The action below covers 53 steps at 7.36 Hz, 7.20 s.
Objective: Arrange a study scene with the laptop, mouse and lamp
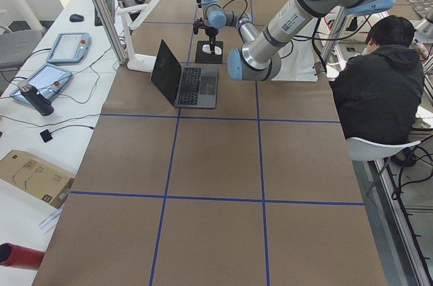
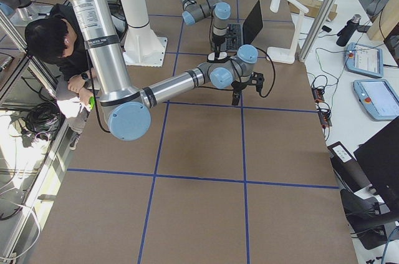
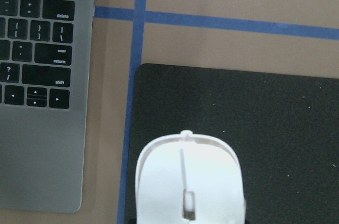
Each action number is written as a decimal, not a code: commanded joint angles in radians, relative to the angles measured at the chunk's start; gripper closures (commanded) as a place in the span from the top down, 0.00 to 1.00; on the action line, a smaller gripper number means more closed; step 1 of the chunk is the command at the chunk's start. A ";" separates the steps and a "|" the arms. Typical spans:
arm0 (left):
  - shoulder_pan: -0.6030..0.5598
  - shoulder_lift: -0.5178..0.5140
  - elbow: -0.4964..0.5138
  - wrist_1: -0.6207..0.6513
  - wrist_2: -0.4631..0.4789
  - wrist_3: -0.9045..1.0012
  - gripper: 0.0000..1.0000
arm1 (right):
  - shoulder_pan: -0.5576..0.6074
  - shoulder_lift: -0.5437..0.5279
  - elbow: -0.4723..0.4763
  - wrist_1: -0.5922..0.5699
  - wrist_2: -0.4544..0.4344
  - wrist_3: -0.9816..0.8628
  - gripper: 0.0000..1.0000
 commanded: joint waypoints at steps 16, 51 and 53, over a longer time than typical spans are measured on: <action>-0.290 0.884 -0.984 0.226 -0.101 0.425 0.99 | 0.054 -0.035 -0.026 0.026 -0.045 -0.157 1.00; -1.053 1.128 -0.480 0.063 -0.347 1.348 0.99 | 0.539 -0.308 0.011 -0.325 0.082 -0.891 1.00; -1.053 1.128 -0.476 0.063 -0.347 1.348 0.99 | 0.539 -0.310 0.009 -0.325 0.079 -0.891 1.00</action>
